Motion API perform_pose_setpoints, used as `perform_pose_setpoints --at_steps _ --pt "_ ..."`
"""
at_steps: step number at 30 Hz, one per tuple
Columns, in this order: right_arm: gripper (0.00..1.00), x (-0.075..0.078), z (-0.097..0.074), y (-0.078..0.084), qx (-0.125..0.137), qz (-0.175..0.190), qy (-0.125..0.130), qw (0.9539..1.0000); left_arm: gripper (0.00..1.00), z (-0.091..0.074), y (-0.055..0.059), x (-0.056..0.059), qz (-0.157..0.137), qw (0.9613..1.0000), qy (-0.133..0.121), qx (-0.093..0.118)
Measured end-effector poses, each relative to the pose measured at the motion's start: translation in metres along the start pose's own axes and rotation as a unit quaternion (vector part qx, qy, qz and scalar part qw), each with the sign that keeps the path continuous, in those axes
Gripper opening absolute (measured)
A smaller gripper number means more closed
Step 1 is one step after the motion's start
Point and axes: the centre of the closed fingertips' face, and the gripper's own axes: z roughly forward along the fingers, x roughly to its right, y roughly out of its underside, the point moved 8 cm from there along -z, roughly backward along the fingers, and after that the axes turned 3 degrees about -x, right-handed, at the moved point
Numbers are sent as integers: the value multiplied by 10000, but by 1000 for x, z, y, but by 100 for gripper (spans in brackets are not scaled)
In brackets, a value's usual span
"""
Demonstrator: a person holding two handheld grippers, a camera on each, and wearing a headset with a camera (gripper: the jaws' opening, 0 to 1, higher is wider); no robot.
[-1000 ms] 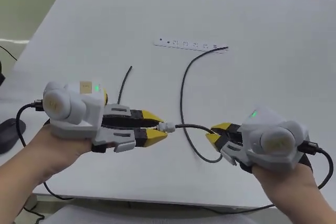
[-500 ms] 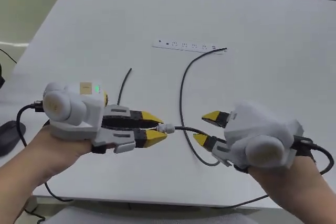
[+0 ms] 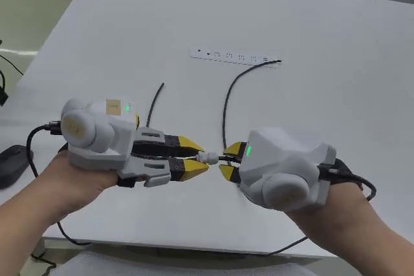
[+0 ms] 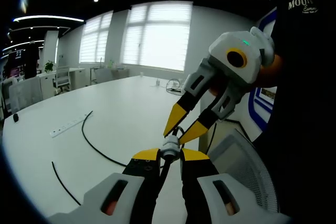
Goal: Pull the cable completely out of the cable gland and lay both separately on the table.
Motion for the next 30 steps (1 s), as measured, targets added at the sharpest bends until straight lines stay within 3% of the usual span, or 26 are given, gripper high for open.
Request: perform_pose_setpoints --at_steps 7,16,30 --pt "1 1 0 2 -8 -49 29 10000 15 2 0 0 27 10000 21 -32" --pt "0 1 -4 7 118 161 18 9998 15 4 -2 1 31 10000 41 -8" --pt "0 10 -12 23 285 732 246 9966 15 2 -5 0 -68 9999 -38 94"
